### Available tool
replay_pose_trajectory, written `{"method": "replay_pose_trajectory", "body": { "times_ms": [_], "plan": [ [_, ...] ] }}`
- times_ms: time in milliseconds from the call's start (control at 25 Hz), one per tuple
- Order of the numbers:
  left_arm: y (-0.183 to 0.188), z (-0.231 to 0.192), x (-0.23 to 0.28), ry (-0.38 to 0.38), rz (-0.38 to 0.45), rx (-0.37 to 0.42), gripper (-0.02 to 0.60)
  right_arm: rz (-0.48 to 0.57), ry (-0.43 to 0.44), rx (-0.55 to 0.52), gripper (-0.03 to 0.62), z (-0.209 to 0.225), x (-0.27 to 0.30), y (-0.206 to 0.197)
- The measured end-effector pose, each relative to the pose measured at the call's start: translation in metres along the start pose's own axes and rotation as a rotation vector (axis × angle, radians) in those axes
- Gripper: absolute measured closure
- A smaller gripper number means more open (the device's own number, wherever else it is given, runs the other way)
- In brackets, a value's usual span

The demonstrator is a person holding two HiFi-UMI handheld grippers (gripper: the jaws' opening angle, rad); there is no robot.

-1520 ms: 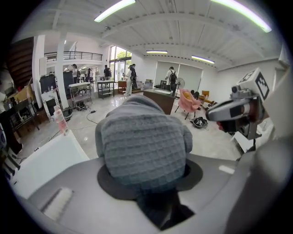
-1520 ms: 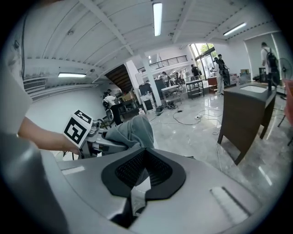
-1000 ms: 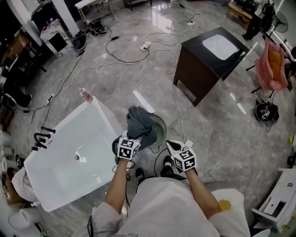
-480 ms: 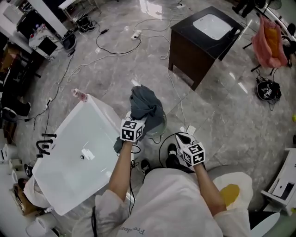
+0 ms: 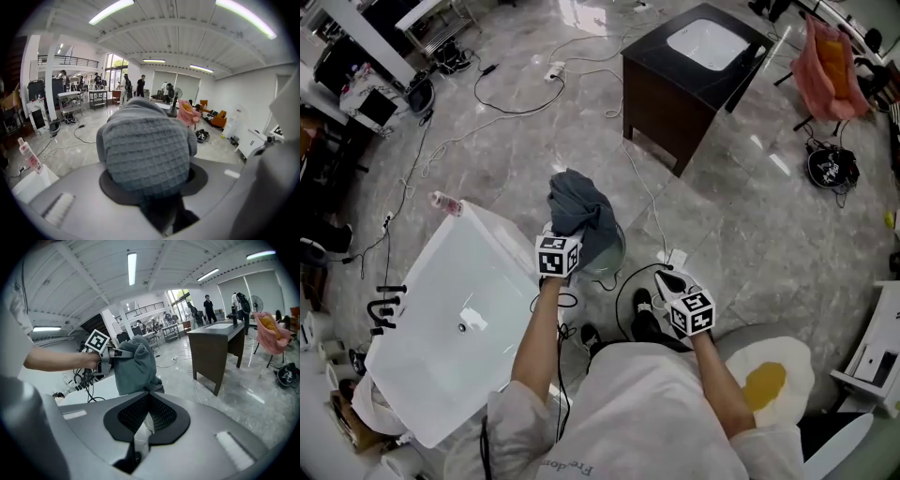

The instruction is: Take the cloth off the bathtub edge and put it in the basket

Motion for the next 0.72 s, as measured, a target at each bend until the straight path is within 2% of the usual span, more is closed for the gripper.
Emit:
{"method": "replay_pose_trajectory", "body": {
  "times_ms": [280, 520, 720],
  "plan": [
    [-0.034, -0.037, 0.033, 0.058, -0.119, -0.002, 0.360, -0.064, -0.030, 0.029, 0.592, 0.000, -0.012, -0.026],
    [-0.065, -0.047, 0.062, 0.053, -0.212, -0.014, 0.359, -0.096, -0.086, 0.075, 0.592, 0.007, -0.029, -0.046],
    [-0.089, -0.052, 0.082, 0.061, -0.267, -0.005, 0.359, -0.140, -0.090, 0.087, 0.594, 0.006, -0.037, -0.065]
  ]
}}
Point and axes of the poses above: the fingertips, and each gripper's own axes: x forward along the fingers, z to its right, y out of its top, the point moved 7 cm from there along -x, backward along the fingers, and after that the axes turned 15 degrees about -x, right-handed, at the moved point
